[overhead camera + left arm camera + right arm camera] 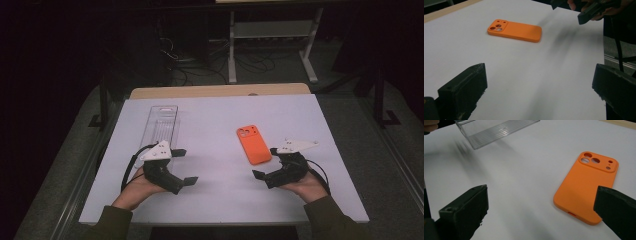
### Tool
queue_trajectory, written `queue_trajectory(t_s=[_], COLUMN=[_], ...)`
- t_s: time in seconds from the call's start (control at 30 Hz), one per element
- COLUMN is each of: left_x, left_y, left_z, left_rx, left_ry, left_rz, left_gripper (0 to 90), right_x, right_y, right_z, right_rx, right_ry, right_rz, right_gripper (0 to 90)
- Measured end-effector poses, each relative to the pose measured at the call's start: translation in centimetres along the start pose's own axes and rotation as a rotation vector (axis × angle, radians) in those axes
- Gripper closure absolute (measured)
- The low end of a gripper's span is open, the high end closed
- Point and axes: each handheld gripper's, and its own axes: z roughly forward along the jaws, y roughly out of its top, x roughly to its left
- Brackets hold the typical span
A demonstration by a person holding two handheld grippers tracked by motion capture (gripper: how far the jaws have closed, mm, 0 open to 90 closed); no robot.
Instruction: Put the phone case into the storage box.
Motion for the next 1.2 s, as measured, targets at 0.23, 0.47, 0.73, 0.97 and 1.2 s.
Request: queue_trajectory(t_s=[0.23, 0.47, 0.73, 0.97, 1.2], left_x=[-0.9, -1.4, -1.5, -1.7, -1.8], left_y=[0.0, -0.5, -1.3, -1.7, -2.0], left_z=[1.4, 2.9, 3.7, 4.1, 4.2], left_rx=[0.02, 0.036, 0.043, 0.05, 0.064], left_ry=[-0.026, -0.037, -0.04, -0.059, -0.061], left_rz=[0.011, 0.019, 0.021, 0.022, 0.025], left_gripper=[0.0, 0.0, 0.0, 0.0, 0.0], right_x=[-0.1, -0.4, -0.9, -1.1, -1.6], right_y=[0.4, 0.7, 0.9, 1.2, 1.9], right_z=[0.6, 1.2, 1.8, 2.3, 3.1], right_rx=[0.001, 0.018, 0.026, 0.029, 0.031], right_ry=[0.006, -0.001, -0.003, 0.001, -0.005], right_rz=[-0.002, -0.003, 0.017, 0.027, 0.036], right_gripper=[0.0, 3.1, 6.0, 12.3, 20.8])
